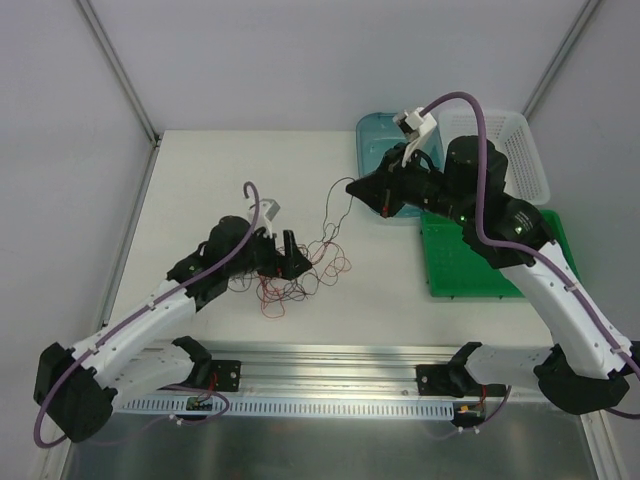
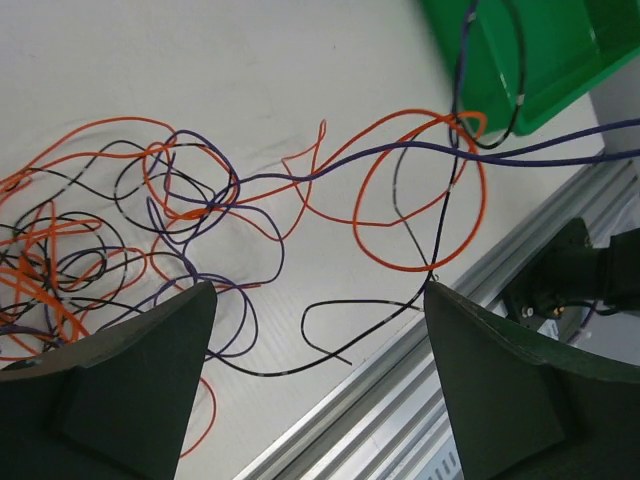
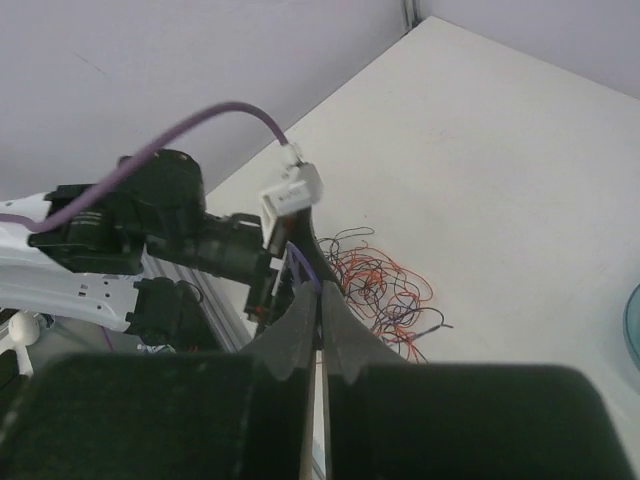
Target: Untangle the cables
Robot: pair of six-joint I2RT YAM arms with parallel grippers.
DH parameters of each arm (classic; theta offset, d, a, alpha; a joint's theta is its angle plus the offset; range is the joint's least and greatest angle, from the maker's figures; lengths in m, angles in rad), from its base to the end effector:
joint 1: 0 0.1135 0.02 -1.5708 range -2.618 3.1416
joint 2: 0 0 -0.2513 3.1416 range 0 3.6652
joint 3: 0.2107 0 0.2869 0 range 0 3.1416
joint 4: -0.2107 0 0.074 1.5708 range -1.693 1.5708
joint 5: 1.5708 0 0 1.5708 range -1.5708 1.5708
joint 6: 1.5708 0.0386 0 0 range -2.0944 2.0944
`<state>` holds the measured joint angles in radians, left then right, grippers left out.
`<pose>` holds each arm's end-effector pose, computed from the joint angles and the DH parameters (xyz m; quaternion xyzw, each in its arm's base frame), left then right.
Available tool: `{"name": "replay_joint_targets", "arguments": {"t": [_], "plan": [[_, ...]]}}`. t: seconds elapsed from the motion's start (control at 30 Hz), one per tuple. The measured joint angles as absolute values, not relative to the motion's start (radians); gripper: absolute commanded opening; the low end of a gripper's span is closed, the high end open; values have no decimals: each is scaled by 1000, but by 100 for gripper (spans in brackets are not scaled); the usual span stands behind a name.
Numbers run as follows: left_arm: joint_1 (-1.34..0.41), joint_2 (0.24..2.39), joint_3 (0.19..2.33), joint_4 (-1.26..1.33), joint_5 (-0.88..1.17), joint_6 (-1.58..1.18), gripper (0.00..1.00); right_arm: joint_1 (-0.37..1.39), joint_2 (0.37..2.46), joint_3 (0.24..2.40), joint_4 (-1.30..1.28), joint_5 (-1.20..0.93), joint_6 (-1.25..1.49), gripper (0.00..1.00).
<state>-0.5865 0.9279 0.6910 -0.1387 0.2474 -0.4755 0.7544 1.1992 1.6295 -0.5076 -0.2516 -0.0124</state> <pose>0.2112 -0.1517 0.2662 0.1148 0.8153 -0.3707 0.4298 0.1900 0.1917 0.5106 -0.3514 0.6434 0.3301 0.5947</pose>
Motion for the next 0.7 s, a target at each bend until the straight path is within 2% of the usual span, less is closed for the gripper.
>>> {"name": "replay_joint_targets", "arguments": {"t": [0.3, 0.5, 0.67, 0.7], "plan": [[-748, 1118, 690, 11, 193, -458, 70, 758, 1201, 1639, -536, -274, -27, 1], [-796, 1145, 632, 97, 206, -460, 64, 758, 1201, 1639, -537, -268, -42, 1], [-819, 1143, 563, 146, 233, -466, 64, 758, 1202, 1639, -537, -250, -55, 1], [-819, 1139, 550, 153, 238, -468, 58, 758, 1202, 1639, -537, -248, -57, 1]]}}
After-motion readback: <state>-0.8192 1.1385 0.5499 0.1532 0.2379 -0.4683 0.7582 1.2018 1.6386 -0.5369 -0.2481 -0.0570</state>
